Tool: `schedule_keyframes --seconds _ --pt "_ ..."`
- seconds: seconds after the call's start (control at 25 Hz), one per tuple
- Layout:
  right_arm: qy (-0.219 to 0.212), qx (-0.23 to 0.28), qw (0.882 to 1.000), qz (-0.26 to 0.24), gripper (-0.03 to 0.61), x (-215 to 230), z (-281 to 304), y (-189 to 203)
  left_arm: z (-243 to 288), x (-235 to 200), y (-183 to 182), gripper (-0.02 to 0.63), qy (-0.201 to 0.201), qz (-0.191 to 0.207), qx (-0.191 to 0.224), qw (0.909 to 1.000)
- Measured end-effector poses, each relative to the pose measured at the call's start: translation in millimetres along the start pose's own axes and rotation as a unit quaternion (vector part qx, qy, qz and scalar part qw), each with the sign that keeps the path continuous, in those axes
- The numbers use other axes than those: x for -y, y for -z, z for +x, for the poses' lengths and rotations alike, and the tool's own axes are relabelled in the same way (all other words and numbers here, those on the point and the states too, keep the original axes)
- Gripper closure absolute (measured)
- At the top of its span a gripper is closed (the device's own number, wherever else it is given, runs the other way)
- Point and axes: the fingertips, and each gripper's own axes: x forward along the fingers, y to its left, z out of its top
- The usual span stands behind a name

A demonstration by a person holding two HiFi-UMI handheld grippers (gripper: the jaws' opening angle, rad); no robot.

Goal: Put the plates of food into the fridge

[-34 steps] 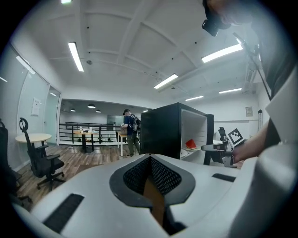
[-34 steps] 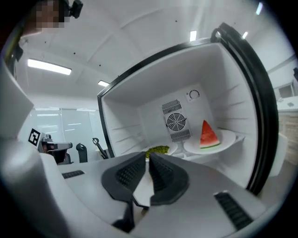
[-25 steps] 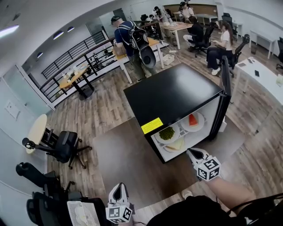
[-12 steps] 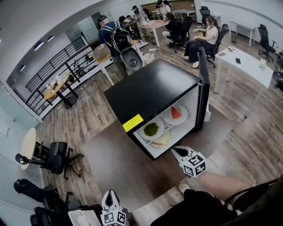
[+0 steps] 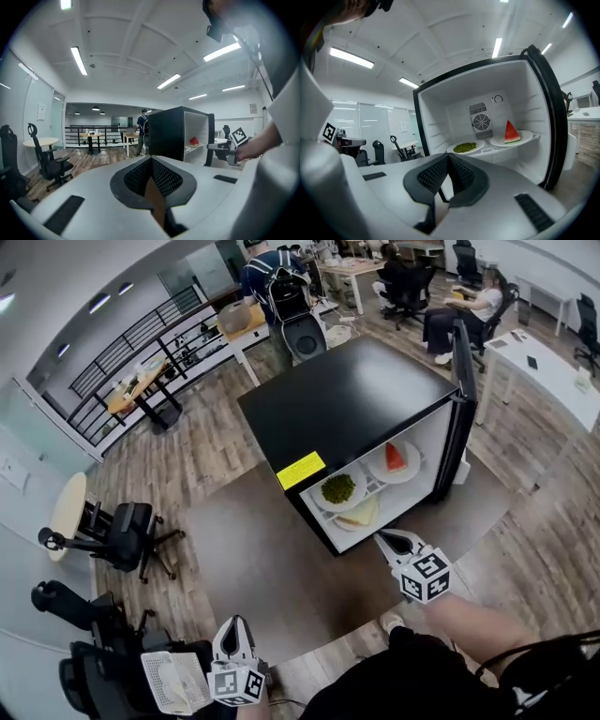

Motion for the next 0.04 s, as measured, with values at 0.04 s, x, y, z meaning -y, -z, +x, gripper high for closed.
schedule_keyframes --seconds 0.04 --pt "0.003 0.003 1.000 -0.001 0.574 3.3 0.6 -3.1 5.0 0.1 -3.5 0.610 0.007 0.003 0.006 1.0000"
